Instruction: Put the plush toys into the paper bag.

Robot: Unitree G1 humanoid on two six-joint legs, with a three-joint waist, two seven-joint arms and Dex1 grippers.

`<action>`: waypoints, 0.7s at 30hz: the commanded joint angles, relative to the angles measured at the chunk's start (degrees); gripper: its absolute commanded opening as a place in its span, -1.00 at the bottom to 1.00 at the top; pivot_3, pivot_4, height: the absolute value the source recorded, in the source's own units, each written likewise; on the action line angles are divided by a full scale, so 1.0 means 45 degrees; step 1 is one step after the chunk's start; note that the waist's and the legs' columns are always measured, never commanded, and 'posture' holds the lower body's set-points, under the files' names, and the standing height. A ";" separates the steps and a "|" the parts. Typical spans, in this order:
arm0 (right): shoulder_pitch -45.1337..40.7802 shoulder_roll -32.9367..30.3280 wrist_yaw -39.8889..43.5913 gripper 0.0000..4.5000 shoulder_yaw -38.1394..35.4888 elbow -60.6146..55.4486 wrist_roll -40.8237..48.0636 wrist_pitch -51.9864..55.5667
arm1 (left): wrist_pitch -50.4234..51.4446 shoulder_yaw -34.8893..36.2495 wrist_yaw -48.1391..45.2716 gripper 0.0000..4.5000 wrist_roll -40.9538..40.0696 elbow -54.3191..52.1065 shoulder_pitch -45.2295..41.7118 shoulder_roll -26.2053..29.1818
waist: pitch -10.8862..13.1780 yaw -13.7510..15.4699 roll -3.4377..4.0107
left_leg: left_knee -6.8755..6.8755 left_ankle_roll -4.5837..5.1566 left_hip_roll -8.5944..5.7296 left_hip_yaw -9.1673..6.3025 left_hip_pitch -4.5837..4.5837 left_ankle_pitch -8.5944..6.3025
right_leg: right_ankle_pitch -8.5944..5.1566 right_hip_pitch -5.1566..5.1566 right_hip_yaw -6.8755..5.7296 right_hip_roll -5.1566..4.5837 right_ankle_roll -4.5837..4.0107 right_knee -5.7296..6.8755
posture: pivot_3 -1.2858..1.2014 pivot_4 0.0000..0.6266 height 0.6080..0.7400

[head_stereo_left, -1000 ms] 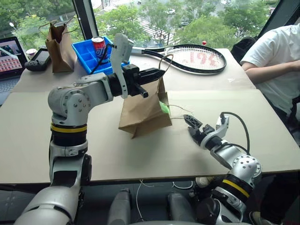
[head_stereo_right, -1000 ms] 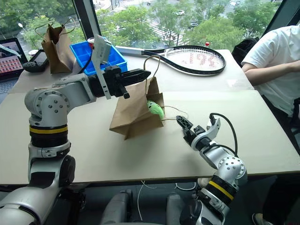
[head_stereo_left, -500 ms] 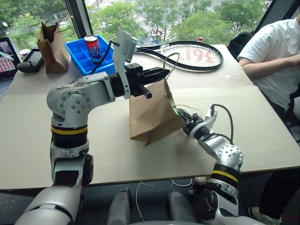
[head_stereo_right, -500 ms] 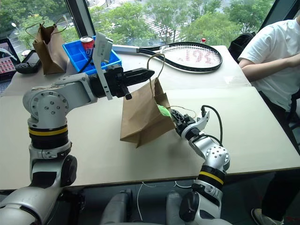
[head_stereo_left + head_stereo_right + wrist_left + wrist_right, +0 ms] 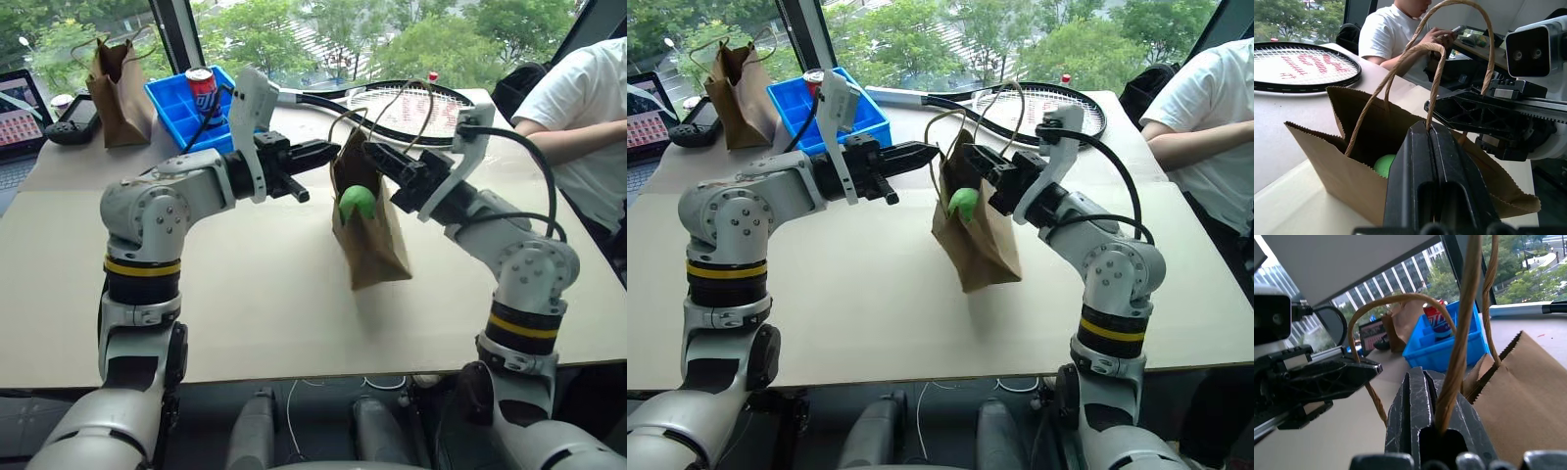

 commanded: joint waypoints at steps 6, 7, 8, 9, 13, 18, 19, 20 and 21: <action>-0.0314 -0.1149 0.0891 -0.98 0.1946 -0.0242 -0.2538 -0.1329 | -0.1015 0.0006 -0.0195 -1.00 0.0774 -0.0012 0.0115 -0.0013 | 0.0004 0.0192 -0.0007 | -0.0007 0.0006 -0.0003 0.0004 -0.0037 0.0005 | 0.0002 -0.0058 0.0015 0.0006 0.0012 0.0019 | 0.03 -0.52 1.00; -0.0184 -0.1123 0.0859 -0.98 0.1944 -0.0350 -0.2587 -0.1249 | -0.0778 0.0003 -0.0196 -1.00 0.0671 -0.0257 0.0313 0.0041 | 0.0004 0.0203 -0.0007 | -0.0007 0.0006 -0.0003 0.0004 -0.0036 0.0005 | 0.0002 -0.0058 0.0016 0.0006 0.0013 0.0019 | 0.03 -0.52 1.00; -0.0099 -0.1100 0.0844 -0.98 0.1932 -0.0437 -0.2625 -0.1187 | -0.0604 0.0002 -0.0191 -1.00 0.0596 -0.0438 0.0448 0.0079 | 0.0004 0.0209 -0.0007 | -0.0007 0.0006 -0.0003 0.0005 -0.0036 0.0006 | 0.0002 -0.0056 0.0017 0.0007 0.0013 0.0019 | 0.03 -0.52 1.00; -0.0022 -0.1041 0.0807 -0.98 0.1900 -0.0527 -0.2613 -0.1089 | -0.0445 0.0005 -0.0195 -1.00 0.0527 -0.0645 0.0613 0.0132 | 0.0004 0.0215 -0.0007 | -0.0007 0.0007 -0.0003 0.0005 -0.0035 0.0006 | 0.0002 -0.0055 0.0017 0.0006 0.0013 0.0019 | 0.03 -0.52 1.00; -0.0145 -0.0896 0.0646 -0.98 0.1653 -0.0765 -0.2567 -0.0990 | -0.0121 0.0309 -0.0023 -1.00 0.0276 -0.0995 0.0722 0.0078 | 0.0007 0.0233 -0.0012 | 0.0001 0.0008 -0.0002 0.0006 -0.0035 0.0010 | 0.0004 -0.0062 0.0023 0.0008 0.0011 0.0042 | 0.03 -0.52 1.00; -0.0915 -0.1327 0.0439 -0.98 0.1537 -0.0728 -0.2902 -0.0651 | -0.0015 0.0661 0.0199 -1.00 0.0147 -0.0693 0.0029 -0.0061 | 0.0008 0.0242 -0.0014 | 0.0011 0.0001 -0.0002 0.0005 -0.0033 0.0017 | 0.0014 -0.0063 0.0023 0.0009 0.0010 0.0047 | 0.03 -0.52 1.00; -0.0874 -0.1484 0.0606 -0.98 0.1475 -0.0729 -0.2728 -0.0379 | 0.0280 0.0977 0.0291 -1.00 -0.0268 -0.0606 -0.0053 -0.0254 | 0.0007 0.0248 -0.0014 | 0.0011 0.0001 -0.0002 0.0005 -0.0032 0.0018 | 0.0015 -0.0061 0.0023 0.0010 0.0011 0.0046 | 0.03 -0.52 1.00; -0.0762 -0.1666 0.0723 -0.98 0.1313 -0.0773 -0.2530 -0.0058 | 0.0531 0.1217 0.0325 -1.00 -0.0626 -0.0544 -0.0110 -0.0373 | 0.0008 0.0279 -0.0014 | 0.0013 0.0001 -0.0002 0.0005 -0.0029 0.0018 | 0.0015 -0.0055 0.0023 0.0009 0.0011 0.0045 | 0.03 -0.52 1.00; -0.0626 -0.1857 0.0828 -1.00 0.1138 -0.0833 -0.2355 0.0221 | 0.0739 0.1302 0.0242 -0.75 -0.0868 -0.0558 -0.0130 -0.0366 | 0.0008 0.0301 -0.0018 | 0.0012 0.0001 -0.0003 0.0005 -0.0029 0.0018 | 0.0014 -0.0049 0.0023 0.0008 0.0012 0.0041 | 0.03 -0.52 1.00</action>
